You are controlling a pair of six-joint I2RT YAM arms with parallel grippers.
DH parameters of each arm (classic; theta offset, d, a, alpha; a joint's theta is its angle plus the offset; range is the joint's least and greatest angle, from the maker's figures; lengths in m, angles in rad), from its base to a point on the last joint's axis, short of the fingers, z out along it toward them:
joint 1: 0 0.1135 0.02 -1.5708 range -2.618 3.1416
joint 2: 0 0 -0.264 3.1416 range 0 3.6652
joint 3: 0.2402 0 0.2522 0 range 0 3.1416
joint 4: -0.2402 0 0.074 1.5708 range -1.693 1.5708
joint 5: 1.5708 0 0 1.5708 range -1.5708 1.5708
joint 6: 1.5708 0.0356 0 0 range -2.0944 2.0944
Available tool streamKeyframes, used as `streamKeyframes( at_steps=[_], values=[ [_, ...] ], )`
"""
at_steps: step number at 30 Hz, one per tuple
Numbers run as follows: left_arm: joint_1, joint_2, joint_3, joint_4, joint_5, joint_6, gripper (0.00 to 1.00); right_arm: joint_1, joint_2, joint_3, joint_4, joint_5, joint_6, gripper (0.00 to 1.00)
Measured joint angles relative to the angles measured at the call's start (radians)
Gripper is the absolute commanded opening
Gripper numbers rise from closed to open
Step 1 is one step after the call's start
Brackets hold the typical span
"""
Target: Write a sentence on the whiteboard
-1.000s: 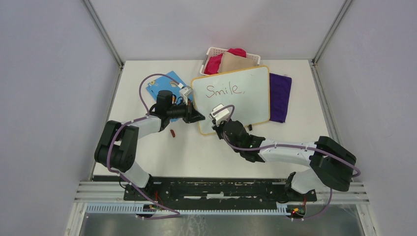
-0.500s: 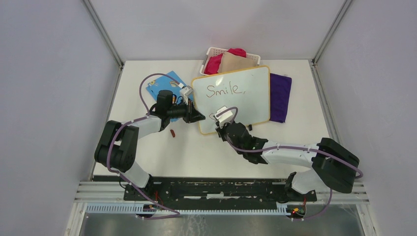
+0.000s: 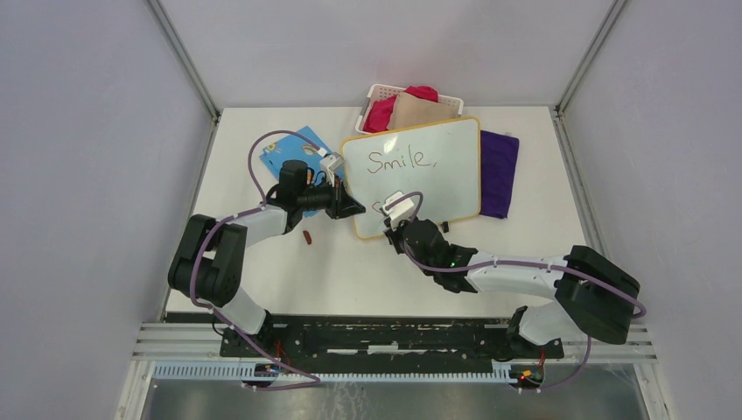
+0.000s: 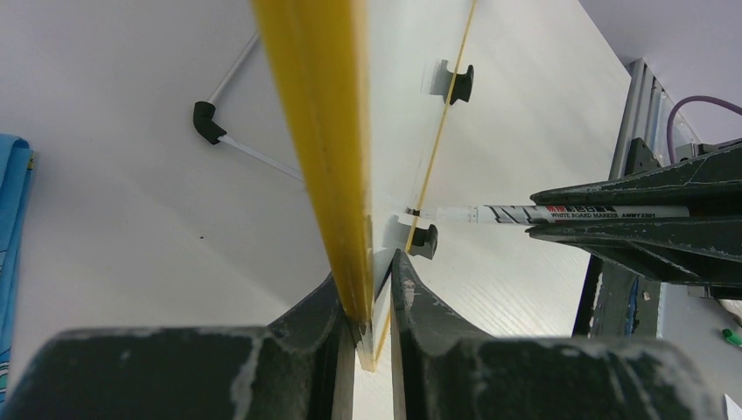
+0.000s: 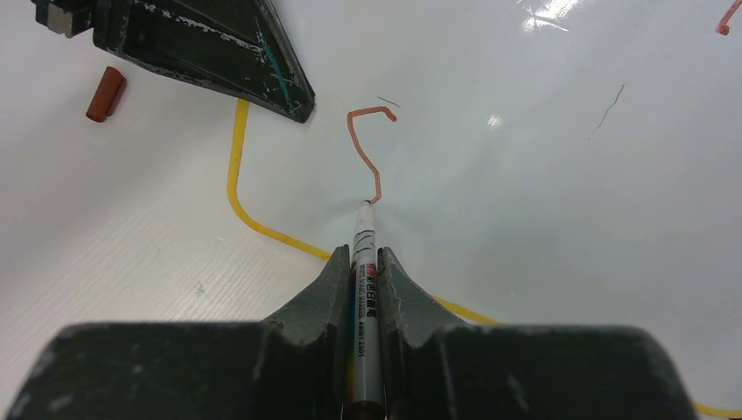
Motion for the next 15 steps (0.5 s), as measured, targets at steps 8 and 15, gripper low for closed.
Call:
streamKeyframes(
  at_steps=[8,15],
  values=[
    [-0.001,0.0,0.0,0.0,-0.002,0.0,0.02,0.002,0.018,0.023,-0.001,-0.017,0.003,0.0],
    [-0.002,0.0,0.0,-0.001,-0.003,0.0,0.02,0.008,0.043,0.063,0.0,-0.034,0.003,0.0]
  ],
)
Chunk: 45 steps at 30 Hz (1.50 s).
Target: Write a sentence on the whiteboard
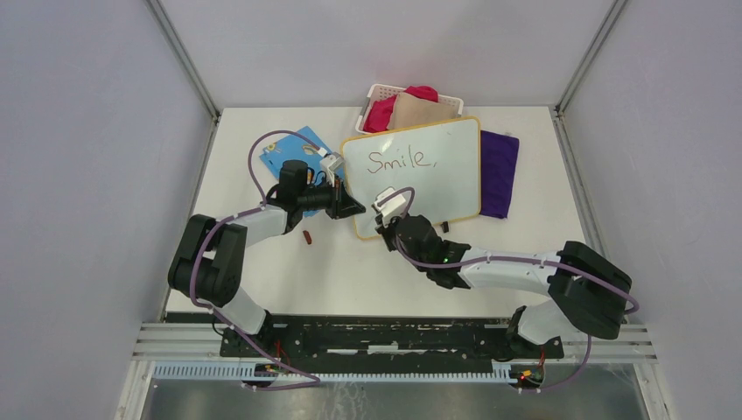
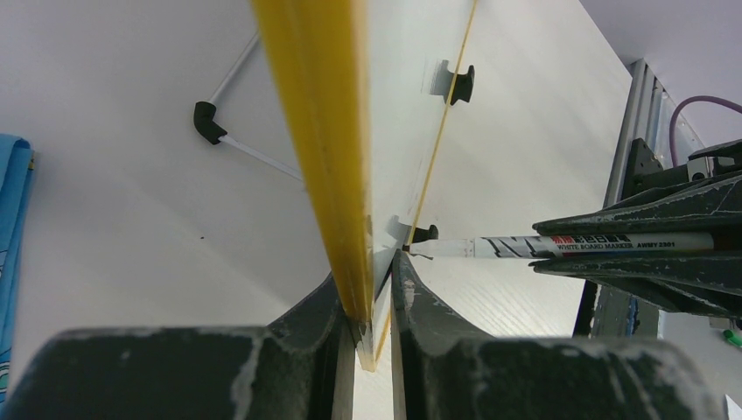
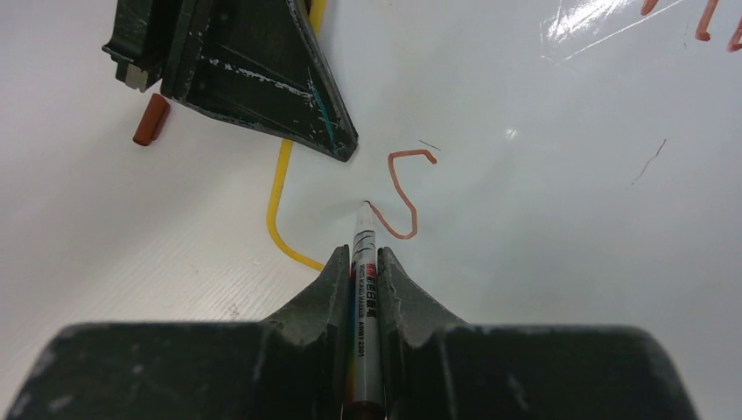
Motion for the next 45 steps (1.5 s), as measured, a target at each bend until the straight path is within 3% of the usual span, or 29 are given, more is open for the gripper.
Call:
streamKeyframes(
  at_steps=[10,19,45],
  values=[
    [-0.003,0.0,0.003,-0.003,0.0,0.0,0.02,0.001,-0.002,0.014,-0.006,-0.014,0.0,0.0],
    [-0.005,0.0,0.004,-0.003,-0.001,0.0,0.02,-0.061,-0.145,0.011,-0.009,-0.006,-0.012,0.0],
    [-0.006,0.0,0.006,-0.008,-0.008,0.0,0.02,-0.108,-0.088,0.011,-0.019,-0.019,-0.007,0.0]
  ],
)
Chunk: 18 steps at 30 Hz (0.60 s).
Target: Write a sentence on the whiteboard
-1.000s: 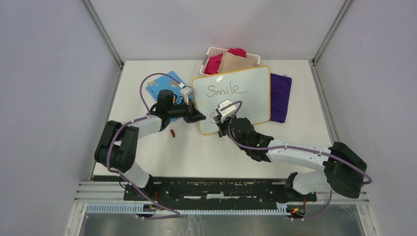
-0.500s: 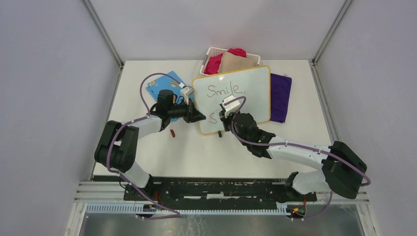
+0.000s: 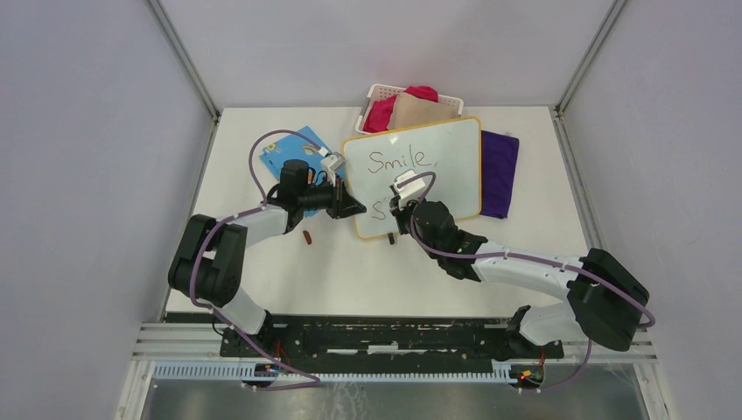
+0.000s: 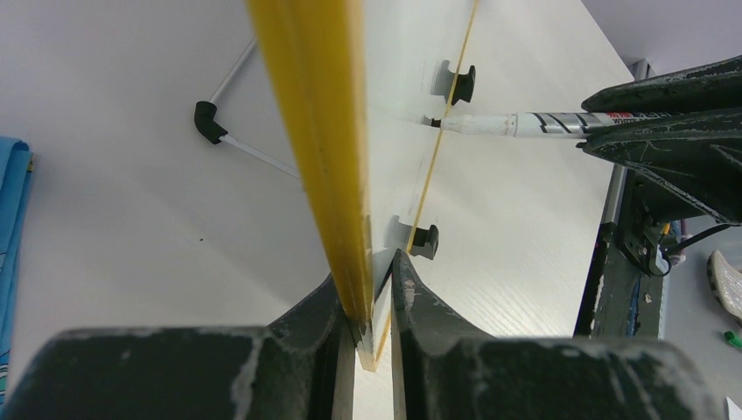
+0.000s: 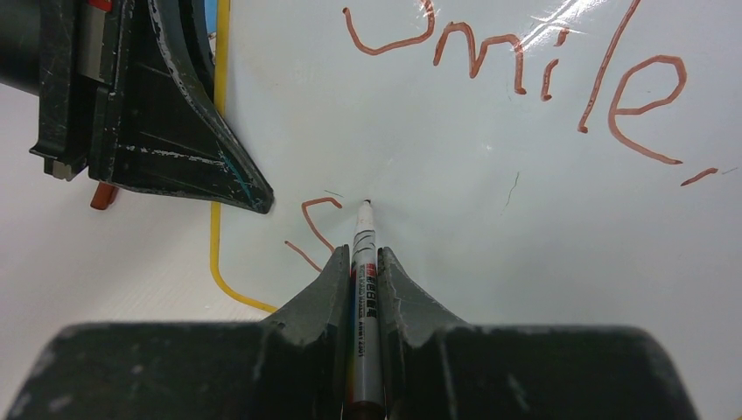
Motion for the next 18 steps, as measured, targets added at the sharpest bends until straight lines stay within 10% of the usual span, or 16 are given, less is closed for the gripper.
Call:
streamKeyframes(
  at_steps=[18],
  values=[
    [-0.001,0.0,0.003,-0.004,-0.005,0.0,0.02,0.0,-0.036,-0.124,0.015,-0.034,0.051,0.0]
  ],
)
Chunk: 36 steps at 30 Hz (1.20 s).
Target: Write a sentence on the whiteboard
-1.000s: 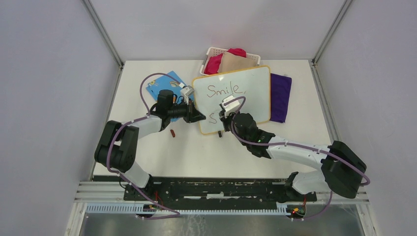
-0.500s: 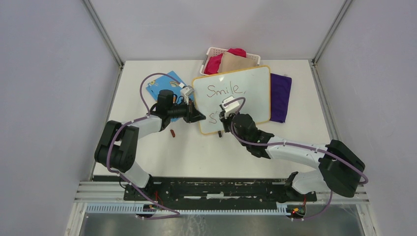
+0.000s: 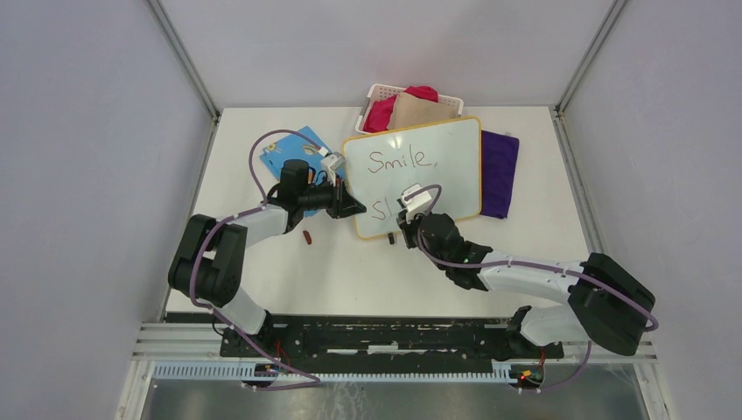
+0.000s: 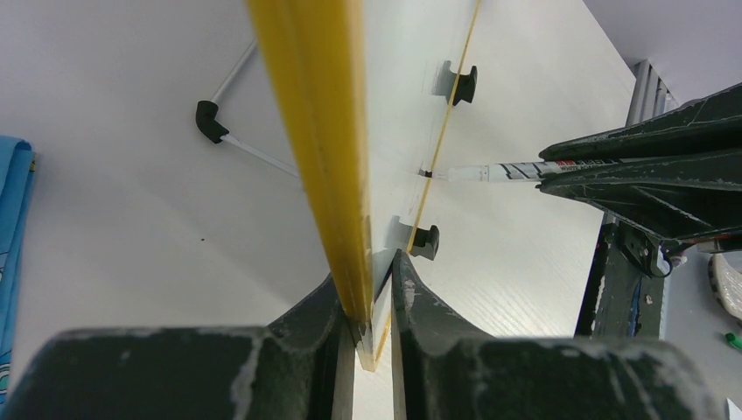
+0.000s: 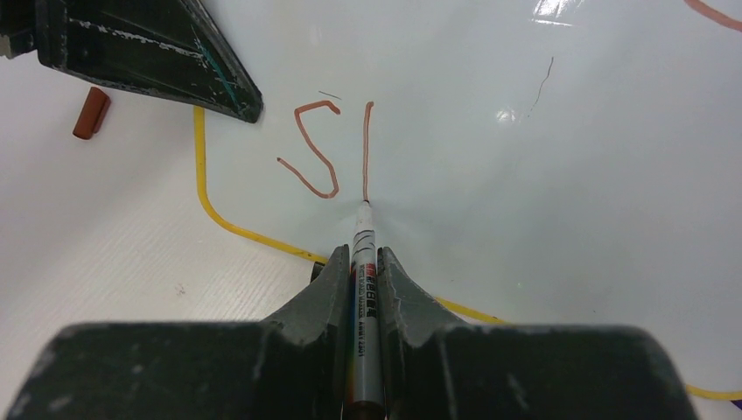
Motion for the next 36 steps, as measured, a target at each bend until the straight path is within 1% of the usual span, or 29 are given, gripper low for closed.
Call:
streamKeyframes(
  at_steps=[12,21,29,36],
  values=[
    [-0.002,0.0,0.003,-0.005,-0.001,0.001,0.02,-0.017,-0.048,-0.034,-0.018,0.042,0.006,0.0],
    [-0.002,0.0,0.004,-0.006,-0.001,0.002,0.02,-0.021,-0.119,-0.059,0.011,0.01,0.003,0.0],
    [-0.002,0.0,0.005,-0.009,-0.001,0.005,0.02,-0.002,-0.087,-0.011,0.019,-0.046,-0.002,0.0],
    [-0.003,0.0,0.006,-0.011,-0.001,0.005,0.02,0.01,-0.029,0.033,0.031,-0.048,-0.004,0.0]
  ],
)
